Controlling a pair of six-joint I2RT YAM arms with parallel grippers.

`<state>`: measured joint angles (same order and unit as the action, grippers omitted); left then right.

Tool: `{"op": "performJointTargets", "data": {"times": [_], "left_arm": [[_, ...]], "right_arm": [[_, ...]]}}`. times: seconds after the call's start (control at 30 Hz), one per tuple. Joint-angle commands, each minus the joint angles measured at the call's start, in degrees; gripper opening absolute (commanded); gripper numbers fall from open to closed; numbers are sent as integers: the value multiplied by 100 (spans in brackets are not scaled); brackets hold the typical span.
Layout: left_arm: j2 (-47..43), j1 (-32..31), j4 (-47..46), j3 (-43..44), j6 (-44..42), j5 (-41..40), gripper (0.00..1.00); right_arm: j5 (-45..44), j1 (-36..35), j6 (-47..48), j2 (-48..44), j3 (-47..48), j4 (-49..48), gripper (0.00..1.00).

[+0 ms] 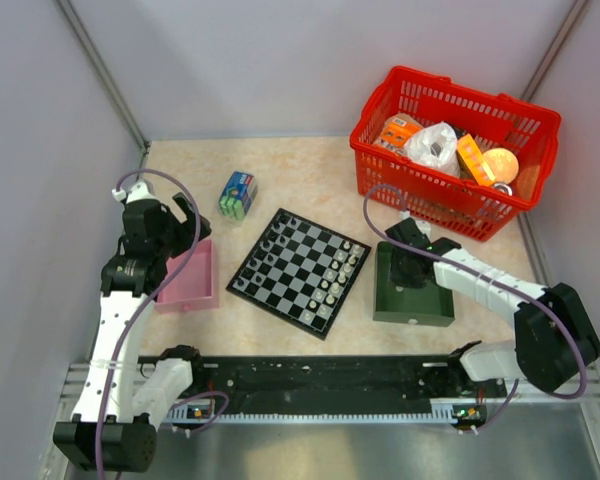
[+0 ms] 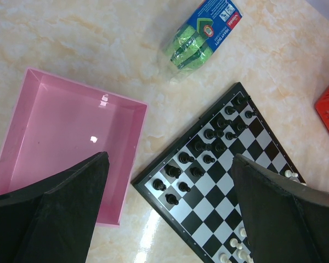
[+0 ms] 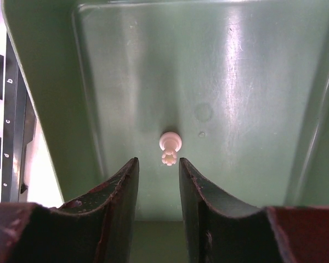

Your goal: Set up the chess pieces on the board

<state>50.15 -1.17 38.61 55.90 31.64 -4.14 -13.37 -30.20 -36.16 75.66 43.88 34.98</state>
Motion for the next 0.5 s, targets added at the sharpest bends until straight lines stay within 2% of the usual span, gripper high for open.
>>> {"op": "performJointTargets", "data": {"times": [0.0,0.47], "left_arm": [[3,38,-214,44,9,-60,99],[-23,38,-187,53,0,-96,99]], "right_arm": [[-52,58,83,72,-20,-229,35],[-211,128,224,133,-107,-237,32]]}}
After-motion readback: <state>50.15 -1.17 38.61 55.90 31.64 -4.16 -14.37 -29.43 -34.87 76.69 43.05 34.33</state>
